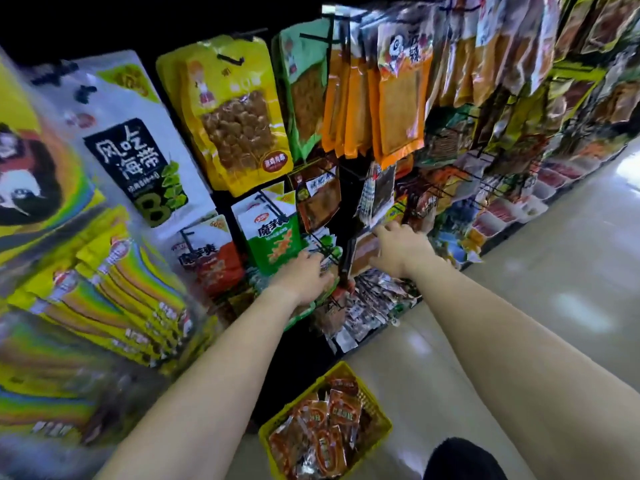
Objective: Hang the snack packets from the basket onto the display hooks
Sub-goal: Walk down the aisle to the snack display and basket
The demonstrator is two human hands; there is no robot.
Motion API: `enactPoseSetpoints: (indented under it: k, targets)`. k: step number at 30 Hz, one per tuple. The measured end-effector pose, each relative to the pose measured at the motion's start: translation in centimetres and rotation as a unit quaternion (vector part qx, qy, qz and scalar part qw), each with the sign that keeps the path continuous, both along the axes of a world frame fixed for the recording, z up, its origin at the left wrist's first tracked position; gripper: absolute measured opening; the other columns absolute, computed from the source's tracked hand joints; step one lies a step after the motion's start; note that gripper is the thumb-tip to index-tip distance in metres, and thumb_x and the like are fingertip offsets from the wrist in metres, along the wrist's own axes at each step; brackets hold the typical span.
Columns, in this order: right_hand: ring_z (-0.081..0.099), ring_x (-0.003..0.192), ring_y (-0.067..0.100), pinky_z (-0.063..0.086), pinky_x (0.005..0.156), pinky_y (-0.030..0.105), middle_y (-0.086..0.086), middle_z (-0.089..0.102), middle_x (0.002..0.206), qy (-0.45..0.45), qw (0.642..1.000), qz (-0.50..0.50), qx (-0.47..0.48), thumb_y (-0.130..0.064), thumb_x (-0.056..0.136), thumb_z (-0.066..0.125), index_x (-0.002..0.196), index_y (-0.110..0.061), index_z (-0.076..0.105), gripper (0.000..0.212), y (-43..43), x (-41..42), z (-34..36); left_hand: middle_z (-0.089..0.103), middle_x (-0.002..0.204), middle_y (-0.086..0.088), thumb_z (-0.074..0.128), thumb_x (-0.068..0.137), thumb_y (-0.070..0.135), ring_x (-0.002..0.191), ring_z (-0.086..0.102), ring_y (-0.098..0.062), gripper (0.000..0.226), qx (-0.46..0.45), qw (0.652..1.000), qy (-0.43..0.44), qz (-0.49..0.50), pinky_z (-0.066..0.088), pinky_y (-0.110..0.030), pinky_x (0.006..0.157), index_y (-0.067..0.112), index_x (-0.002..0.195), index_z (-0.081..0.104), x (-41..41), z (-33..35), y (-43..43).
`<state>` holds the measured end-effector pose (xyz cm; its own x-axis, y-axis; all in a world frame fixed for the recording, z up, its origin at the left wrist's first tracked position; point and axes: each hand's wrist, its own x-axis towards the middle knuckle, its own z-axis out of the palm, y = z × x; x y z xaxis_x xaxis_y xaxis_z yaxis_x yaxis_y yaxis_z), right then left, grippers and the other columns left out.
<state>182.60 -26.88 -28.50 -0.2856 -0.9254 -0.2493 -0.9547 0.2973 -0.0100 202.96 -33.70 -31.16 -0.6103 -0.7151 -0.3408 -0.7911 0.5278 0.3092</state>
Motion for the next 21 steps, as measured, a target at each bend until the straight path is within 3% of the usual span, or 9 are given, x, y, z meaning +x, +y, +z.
enactPoseSetpoints:
  k: [4, 8, 11, 14, 18, 21]
  targets:
    - [0.044, 0.129, 0.037, 0.048, 0.094, 0.051, 0.012, 0.041, 0.145, -0.030, 0.997, 0.064, 0.033, -0.055, 0.089, 0.056, 0.142, -0.021, 0.037, 0.066, -3.2, -3.1, -3.6, 0.038, 0.152, -0.011, 0.046, 0.101, 0.049, 0.132, 0.046, -0.033, 0.059, 0.005, 0.998, 0.007, 0.064, 0.046, -0.047, 0.103, 0.016, 0.149, 0.038, -2.5, -3.9, -1.1]
    - [0.040, 0.134, 0.036, 0.044, 0.101, 0.052, 0.013, 0.035, 0.152, -0.019, 0.981, 0.172, 0.088, -0.056, 0.091, 0.054, 0.149, -0.020, 0.030, 0.073, -6.6, -5.6, -8.4, 0.042, 0.150, -0.012, 0.047, 0.098, 0.051, 0.133, 0.047, -0.033, 0.059, 0.002, 0.986, 0.013, 0.168, 0.045, -0.046, 0.104, 0.017, 0.146, 0.041, -4.0, -8.9, -1.3]
    - [0.044, 0.131, 0.038, 0.049, 0.094, 0.048, 0.015, 0.037, 0.151, -0.014, 0.963, 0.245, 0.107, -0.054, 0.091, 0.055, 0.150, -0.019, 0.030, 0.073, -8.0, -6.5, -13.0, 0.041, 0.153, -0.011, 0.046, 0.099, 0.051, 0.134, 0.046, -0.031, 0.060, 0.037, 0.969, -0.003, 0.246, 0.047, -0.041, 0.101, 0.020, 0.150, 0.037, -4.5, -13.3, 0.2]
    - [0.051, 0.120, 0.039, 0.053, 0.086, 0.046, 0.018, 0.045, 0.141, -0.032, 0.948, 0.288, 0.130, -0.058, 0.090, 0.055, 0.144, -0.017, 0.038, 0.069, -7.8, -6.3, -19.1, 0.043, 0.152, -0.009, 0.046, 0.101, 0.050, 0.129, 0.051, -0.031, 0.060, 0.086, 0.953, -0.030, 0.287, 0.048, -0.035, 0.087, 0.018, 0.151, 0.037, -4.2, -18.4, 2.5]
    - [0.059, 0.107, 0.033, 0.052, 0.086, 0.041, 0.010, 0.061, 0.120, -0.121, 0.931, 0.292, 0.185, -0.049, 0.091, 0.057, 0.123, -0.016, 0.055, 0.046, -6.7, -4.2, -30.2, 0.044, 0.148, -0.010, 0.046, 0.101, 0.046, 0.133, 0.046, -0.029, 0.053, 0.128, 0.935, -0.045, 0.327, 0.042, -0.036, 0.104, 0.019, 0.146, 0.044, -2.1, -28.3, 4.8]
    - [0.061, 0.108, 0.031, 0.052, 0.082, 0.038, 0.010, 0.064, 0.118, -0.140, 0.922, 0.305, 0.194, -0.048, 0.088, 0.059, 0.120, -0.017, 0.057, 0.045, -5.8, -1.7, -40.4, 0.047, 0.142, -0.011, 0.047, 0.100, 0.045, 0.130, 0.049, -0.029, 0.051, 0.149, 0.926, -0.061, 0.340, 0.041, -0.033, 0.105, 0.018, 0.144, 0.046, 0.2, -38.4, 6.6]
